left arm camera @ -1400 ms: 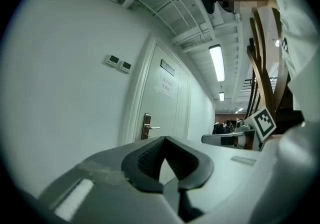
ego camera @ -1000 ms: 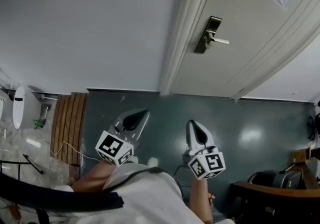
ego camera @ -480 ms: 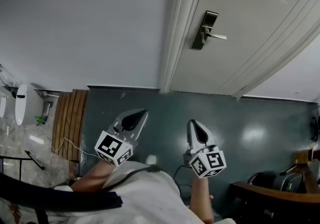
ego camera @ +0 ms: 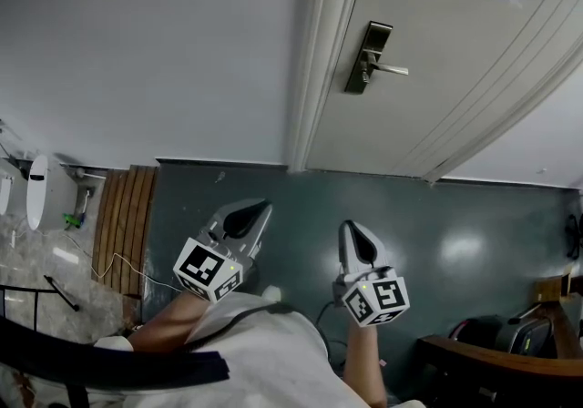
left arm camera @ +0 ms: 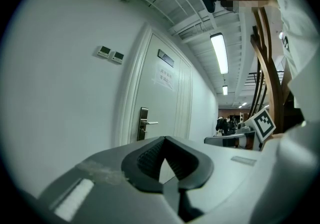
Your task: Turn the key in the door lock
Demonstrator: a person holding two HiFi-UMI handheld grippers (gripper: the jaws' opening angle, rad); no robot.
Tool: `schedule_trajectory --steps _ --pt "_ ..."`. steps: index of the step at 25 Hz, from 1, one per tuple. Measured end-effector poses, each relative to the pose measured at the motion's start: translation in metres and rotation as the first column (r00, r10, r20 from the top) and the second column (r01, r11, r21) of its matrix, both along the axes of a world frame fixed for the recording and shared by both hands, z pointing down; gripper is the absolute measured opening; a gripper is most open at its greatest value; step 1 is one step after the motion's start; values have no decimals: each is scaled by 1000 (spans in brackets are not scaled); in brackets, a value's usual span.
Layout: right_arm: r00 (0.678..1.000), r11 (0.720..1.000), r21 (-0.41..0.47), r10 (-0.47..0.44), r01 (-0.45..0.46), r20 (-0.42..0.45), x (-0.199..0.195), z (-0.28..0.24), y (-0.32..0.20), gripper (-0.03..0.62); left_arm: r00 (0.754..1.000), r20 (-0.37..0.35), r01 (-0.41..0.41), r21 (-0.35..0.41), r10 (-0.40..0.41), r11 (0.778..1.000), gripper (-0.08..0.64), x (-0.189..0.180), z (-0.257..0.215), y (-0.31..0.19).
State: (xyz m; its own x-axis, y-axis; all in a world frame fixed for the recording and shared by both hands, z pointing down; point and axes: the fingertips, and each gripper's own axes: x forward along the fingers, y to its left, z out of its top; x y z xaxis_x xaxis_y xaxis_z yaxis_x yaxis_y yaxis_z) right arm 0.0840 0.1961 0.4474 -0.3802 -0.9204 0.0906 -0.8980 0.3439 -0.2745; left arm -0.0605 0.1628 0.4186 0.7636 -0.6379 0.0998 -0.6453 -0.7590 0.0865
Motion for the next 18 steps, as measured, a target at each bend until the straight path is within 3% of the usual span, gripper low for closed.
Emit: schedule_trajectory --steps 10,18 --pt "999 999 -11 31 -32 -16 8 6 -35 9 999 -9 -37 1 37 999 3 13 2 -44" --pt "996 996 -17 85 -85 -9 12 -2 -94 9 996 -19 -84 -8 84 996 3 17 0 -110"
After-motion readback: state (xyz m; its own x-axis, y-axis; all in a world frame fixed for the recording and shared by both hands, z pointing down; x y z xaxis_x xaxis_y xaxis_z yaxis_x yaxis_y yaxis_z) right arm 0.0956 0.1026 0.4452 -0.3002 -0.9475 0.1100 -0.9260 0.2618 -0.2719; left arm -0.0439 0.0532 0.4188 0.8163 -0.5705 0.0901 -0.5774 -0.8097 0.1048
